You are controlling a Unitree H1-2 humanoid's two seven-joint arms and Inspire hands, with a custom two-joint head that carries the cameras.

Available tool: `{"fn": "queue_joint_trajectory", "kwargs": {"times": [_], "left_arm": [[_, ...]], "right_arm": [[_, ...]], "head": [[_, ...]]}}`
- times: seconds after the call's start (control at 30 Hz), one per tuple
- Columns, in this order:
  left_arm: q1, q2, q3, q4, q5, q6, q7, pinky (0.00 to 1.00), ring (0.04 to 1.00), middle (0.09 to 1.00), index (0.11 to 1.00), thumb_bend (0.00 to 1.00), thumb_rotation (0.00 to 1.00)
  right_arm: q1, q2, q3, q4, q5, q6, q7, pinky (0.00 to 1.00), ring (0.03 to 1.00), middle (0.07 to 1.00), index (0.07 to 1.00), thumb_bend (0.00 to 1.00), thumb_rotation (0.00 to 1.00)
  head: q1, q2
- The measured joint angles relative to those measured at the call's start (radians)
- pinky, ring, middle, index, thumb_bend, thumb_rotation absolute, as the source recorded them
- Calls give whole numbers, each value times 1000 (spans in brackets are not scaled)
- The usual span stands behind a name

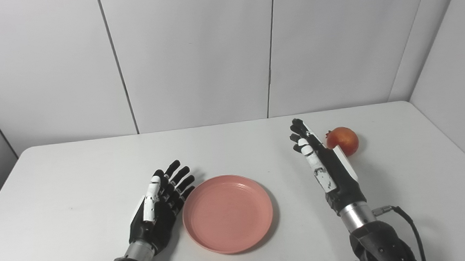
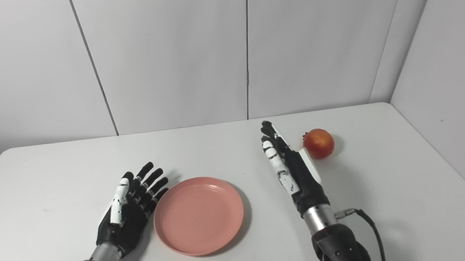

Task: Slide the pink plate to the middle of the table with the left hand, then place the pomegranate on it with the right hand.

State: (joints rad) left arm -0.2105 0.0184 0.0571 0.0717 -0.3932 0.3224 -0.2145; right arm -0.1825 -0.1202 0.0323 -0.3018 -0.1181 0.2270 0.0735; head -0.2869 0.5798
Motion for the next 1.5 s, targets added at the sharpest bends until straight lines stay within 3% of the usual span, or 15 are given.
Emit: {"fn": "queue_joint_trajectory", "kwargs": {"times": [0.1,0.37,0.43,0.77,1.0,1.5], "left_arm": [[0,4,7,5,0,-10,-5,913,906,917,916,384,1000],[1,5,16,23,-1,-40,-22,920,907,914,907,388,1000],[1,6,17,28,-1,-49,-24,926,911,919,912,383,1000],[1,15,28,43,-21,-64,-44,922,907,919,918,363,1000],[-1,23,31,54,-23,-73,-56,933,912,922,921,355,1000],[-3,36,36,61,-44,-74,-71,930,915,928,924,352,1000]], "right_arm": [[-22,-28,-5,-26,-55,50,0,884,914,930,922,492,959],[-81,-142,-23,-24,-237,57,-21,810,871,894,910,594,895],[-90,-165,-21,-15,-298,57,-31,800,863,893,913,654,779],[-148,-287,-36,111,-525,59,-72,748,845,887,887,872,553],[-165,-307,-39,190,-592,66,-74,702,840,898,896,915,483],[-208,-306,22,365,-641,114,-28,718,848,907,908,961,512]], "head": [[-18,-8],[-71,-29],[-81,-34],[-100,-37],[-114,-34],[-110,-21]]}}
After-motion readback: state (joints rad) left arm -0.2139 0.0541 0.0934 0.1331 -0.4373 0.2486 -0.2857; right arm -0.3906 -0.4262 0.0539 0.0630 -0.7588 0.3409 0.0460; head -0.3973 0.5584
